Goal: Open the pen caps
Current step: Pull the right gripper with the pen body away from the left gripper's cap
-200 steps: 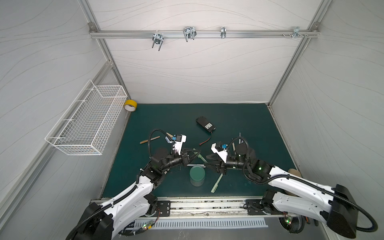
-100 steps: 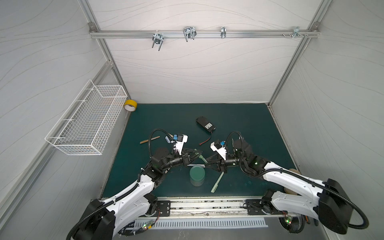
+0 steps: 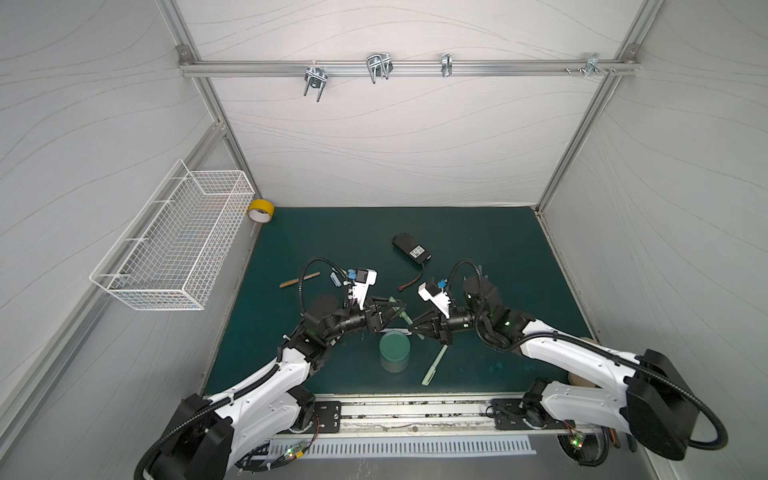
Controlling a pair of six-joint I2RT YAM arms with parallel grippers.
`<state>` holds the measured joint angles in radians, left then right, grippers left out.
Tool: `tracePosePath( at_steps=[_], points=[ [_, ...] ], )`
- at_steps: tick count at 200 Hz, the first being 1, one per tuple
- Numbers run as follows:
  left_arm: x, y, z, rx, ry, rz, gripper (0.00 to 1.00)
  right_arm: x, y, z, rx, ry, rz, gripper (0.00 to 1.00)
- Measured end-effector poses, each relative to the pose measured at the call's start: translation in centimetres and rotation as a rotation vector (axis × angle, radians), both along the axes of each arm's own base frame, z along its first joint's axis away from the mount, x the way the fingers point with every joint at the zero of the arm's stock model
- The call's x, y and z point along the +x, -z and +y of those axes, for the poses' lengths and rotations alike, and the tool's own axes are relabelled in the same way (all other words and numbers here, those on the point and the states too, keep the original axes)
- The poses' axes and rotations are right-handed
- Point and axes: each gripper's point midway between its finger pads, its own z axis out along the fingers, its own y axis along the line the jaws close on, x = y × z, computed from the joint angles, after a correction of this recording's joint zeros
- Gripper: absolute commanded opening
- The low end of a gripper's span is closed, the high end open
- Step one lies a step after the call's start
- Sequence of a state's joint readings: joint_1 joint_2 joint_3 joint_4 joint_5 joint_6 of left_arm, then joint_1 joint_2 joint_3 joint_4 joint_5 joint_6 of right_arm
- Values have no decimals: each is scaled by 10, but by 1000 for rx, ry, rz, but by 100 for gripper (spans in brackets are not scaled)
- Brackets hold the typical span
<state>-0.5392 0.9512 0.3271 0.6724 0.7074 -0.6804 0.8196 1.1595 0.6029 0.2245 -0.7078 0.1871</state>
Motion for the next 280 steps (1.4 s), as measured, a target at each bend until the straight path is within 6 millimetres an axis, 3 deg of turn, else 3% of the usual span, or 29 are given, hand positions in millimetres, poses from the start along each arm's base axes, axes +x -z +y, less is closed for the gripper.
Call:
tracePosePath(
  at_steps=[73,118,204,280],
  points=[
    [-3,2,-3,7,14,-3,0,3,2,3,1,7,16,0],
    [5,4,1,16,-40,14,0,6,4,4,-18,45,-30,0],
    [10,9,14,24,-112,82,0,10,8,13,-164,291,-365,0],
    [12,8,21,-9,-123,120,0,14,3,10,-83,126,-171,0]
  ],
)
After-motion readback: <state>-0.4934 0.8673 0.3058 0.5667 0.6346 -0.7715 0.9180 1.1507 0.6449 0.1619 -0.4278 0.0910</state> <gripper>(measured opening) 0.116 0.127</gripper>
